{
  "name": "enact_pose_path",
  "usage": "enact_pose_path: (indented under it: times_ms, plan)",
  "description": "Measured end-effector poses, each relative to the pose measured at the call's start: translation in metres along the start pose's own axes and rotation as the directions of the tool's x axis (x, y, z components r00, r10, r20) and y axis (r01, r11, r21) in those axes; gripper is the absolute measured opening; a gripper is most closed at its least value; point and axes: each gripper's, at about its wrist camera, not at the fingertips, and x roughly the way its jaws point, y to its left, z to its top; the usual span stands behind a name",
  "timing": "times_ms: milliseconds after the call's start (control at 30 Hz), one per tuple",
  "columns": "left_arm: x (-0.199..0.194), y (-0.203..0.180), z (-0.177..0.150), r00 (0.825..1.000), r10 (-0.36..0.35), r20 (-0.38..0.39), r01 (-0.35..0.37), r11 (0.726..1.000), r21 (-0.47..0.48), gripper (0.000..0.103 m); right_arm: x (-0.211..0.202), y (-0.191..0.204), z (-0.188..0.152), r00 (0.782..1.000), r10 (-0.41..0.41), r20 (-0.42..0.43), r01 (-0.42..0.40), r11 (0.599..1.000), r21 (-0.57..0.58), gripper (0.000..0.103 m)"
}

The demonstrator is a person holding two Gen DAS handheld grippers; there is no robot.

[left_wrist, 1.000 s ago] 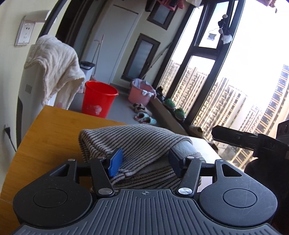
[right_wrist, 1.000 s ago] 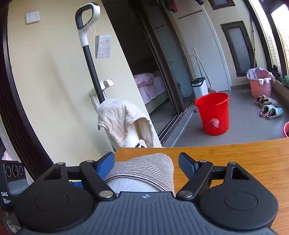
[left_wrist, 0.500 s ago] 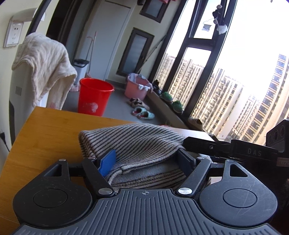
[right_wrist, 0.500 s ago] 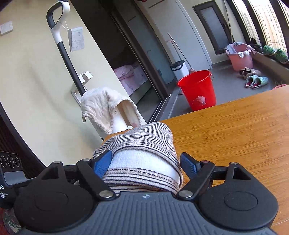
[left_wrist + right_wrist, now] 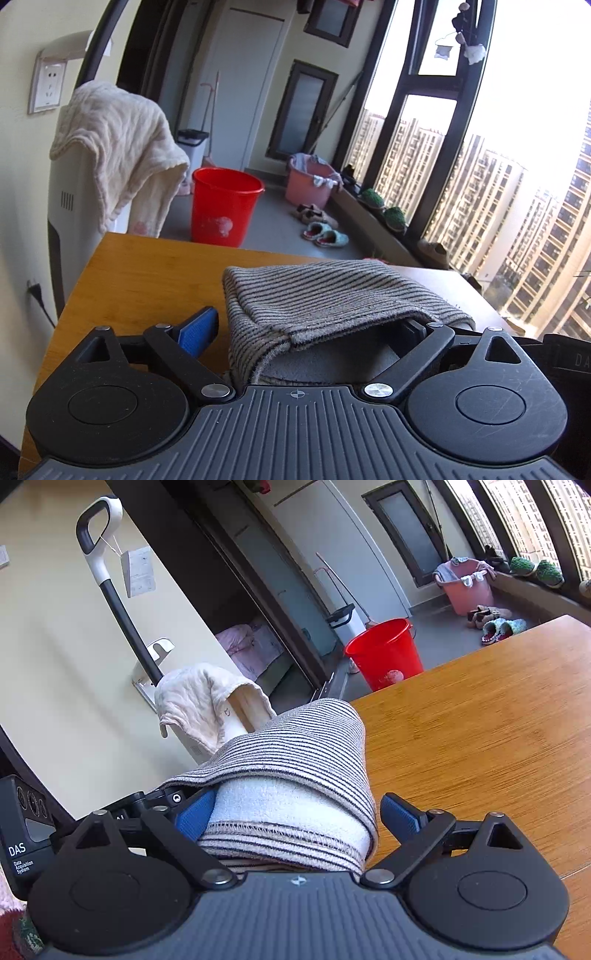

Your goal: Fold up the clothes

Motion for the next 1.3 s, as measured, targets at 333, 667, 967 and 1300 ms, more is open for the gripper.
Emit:
enact_pose_path:
  times_ms: [333,667,967,1300]
  plan:
    - [-0.049,-0.001,0.008,0.996,0.037,0.081,-0.034,0.999,-0.035,0.096,-0.004,0.003,0.016,1.000,0.025,-0.010,-0.026,0.993,-0.114,0.101]
    - [-0.036,-0.024,0.007,0.986,-0.164,0.006,0.164,0.986,-0.036,0.083,-0.028,0.002,0.024,0.999,-0.004,0.042,0.009,0.992,-0.127,0.102]
    - [-0.021,-0.022,-0.006,0.990,-0.142,0.018,0.143,0.990,-0.009,0.089,-0.010,-0.009,0.028,0.998,-0.059,0.018,0.060,0.997,-0.043,0.103]
    - [-0.041,-0.029,0.003,0.991,-0.115,0.068,0.117,0.993,-0.025,0.100,-0.031,-0.007,0.039,0.994,-0.080,0.068,0.085,0.994,-0.069,0.103]
